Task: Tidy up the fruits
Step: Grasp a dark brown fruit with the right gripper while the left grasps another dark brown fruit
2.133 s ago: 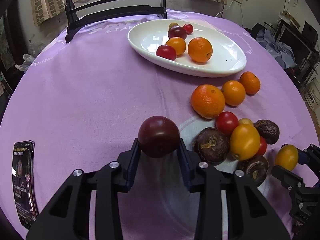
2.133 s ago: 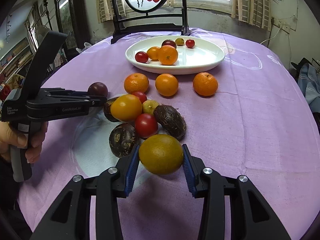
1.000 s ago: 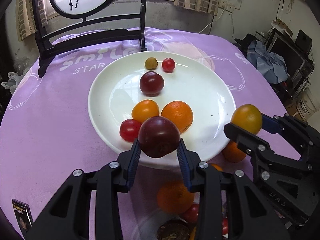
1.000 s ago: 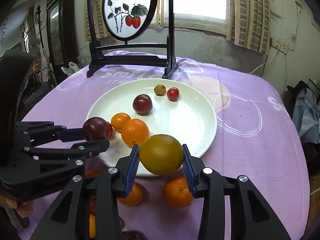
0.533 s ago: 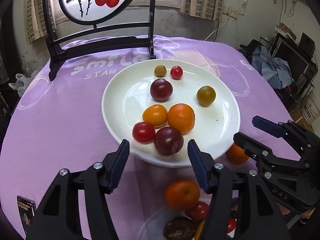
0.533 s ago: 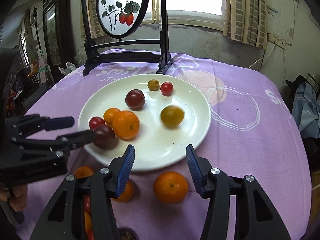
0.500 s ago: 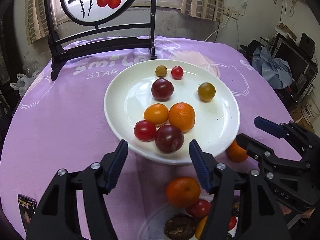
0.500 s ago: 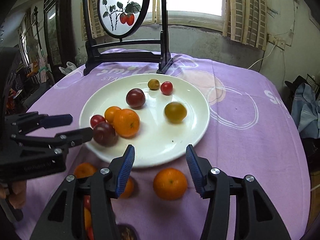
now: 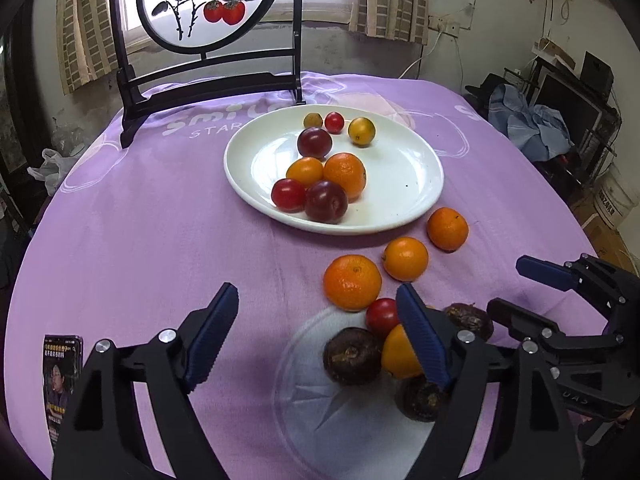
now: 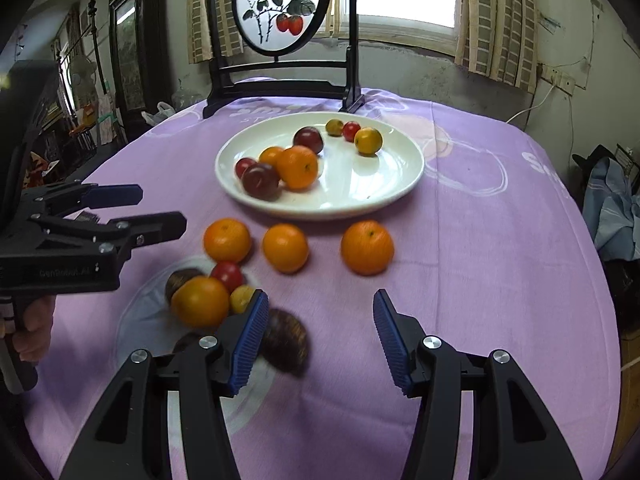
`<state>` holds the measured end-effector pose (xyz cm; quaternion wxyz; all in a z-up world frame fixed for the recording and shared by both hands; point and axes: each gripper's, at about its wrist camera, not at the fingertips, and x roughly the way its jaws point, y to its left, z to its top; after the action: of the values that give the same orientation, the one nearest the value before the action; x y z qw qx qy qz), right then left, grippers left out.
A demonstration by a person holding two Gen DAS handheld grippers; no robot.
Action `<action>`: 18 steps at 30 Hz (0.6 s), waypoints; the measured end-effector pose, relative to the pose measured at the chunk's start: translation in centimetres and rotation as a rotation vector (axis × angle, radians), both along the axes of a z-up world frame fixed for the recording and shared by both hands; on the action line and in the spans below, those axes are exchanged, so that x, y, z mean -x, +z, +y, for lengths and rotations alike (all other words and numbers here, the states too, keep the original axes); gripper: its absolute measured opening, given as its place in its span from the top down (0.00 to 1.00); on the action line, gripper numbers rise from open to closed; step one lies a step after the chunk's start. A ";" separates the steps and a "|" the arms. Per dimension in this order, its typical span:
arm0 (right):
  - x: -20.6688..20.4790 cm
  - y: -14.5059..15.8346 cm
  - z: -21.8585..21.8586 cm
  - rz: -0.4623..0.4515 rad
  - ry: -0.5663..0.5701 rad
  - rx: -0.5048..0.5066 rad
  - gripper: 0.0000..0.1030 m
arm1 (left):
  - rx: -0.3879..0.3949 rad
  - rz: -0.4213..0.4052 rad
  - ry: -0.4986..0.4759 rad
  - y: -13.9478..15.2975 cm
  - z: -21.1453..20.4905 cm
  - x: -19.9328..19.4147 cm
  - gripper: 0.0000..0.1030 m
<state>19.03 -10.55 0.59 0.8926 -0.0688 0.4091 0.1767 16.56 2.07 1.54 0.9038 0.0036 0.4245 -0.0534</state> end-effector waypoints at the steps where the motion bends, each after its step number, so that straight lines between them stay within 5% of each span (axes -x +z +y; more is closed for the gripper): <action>1: 0.7 -0.1 0.2 0.003 0.010 0.000 0.46 | 0.003 0.002 0.002 -0.1 0.2 0.4 0.22; 18: 5.2 -2.4 3.6 0.084 0.094 -0.015 0.46 | 0.010 0.060 0.054 -3.1 2.1 3.2 0.17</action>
<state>13.81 -7.00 -1.82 0.8659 -0.0737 0.4411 0.2242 13.40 4.20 -1.57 0.8917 -0.0139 0.4513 -0.0311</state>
